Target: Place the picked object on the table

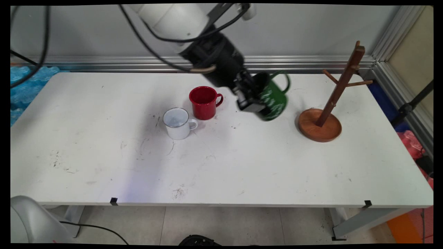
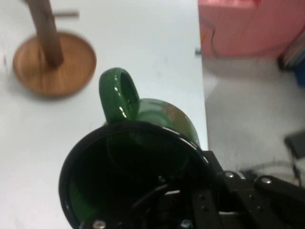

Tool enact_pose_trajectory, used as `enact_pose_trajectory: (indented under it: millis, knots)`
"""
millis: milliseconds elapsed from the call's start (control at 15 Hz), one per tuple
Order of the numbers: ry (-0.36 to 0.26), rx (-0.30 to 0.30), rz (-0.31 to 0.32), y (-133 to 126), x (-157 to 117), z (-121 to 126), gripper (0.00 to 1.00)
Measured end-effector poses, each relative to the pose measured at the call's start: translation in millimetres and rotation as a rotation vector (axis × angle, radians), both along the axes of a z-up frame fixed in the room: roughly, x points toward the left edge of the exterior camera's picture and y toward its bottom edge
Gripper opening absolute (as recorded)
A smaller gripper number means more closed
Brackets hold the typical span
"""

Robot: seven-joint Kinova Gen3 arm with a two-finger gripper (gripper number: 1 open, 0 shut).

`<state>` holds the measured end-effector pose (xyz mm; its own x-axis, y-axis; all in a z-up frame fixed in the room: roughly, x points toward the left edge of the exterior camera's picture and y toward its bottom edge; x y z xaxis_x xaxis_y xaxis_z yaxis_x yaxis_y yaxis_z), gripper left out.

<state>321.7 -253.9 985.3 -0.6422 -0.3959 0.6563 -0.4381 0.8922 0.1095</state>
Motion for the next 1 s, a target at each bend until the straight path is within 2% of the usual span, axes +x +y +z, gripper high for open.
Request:
enact_pose_trajectory:
  millis: [200,467,733,1000]
  knots:
    - [-0.079,0.007,0.013,19,8,1,0.00]
    - [-0.215,0.020,0.042,43,13,-7,0.00]
    - [-0.344,0.022,0.063,55,13,-23,0.00]
    - [-0.435,0.019,0.068,60,12,-40,0.00]
